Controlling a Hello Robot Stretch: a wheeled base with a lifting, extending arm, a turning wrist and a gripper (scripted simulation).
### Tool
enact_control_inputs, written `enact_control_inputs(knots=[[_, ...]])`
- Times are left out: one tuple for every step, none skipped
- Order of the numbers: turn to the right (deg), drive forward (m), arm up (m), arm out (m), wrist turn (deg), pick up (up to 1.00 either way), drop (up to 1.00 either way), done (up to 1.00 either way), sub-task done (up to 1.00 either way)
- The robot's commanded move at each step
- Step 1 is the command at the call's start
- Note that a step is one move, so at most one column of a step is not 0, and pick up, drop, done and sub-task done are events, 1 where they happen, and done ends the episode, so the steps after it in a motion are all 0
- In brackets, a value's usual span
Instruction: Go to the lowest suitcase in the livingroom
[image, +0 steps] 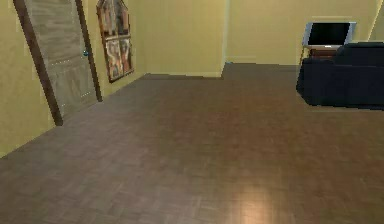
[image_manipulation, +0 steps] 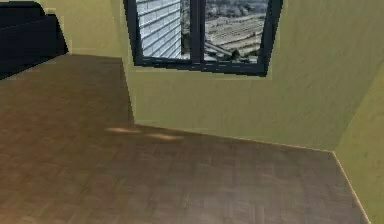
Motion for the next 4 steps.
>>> enact_control_inputs(knots=[[21.0, 0.00, 0.00, 0.00, 0.0, 0.00, 0.00, 0.00, 0.00], [0.0, 1.00, 0.00, 0.00, 0.0, 0.00, 0.00, 0.00, 0.00], [0.0, 1.00, 0.00, 0.00, 0.0, 0.00, 0.00, 0.00, 0.00], [0.0, 1.00, 0.00, 0.00, 0.0, 0.00, 0.00, 0.00, 0.00]])
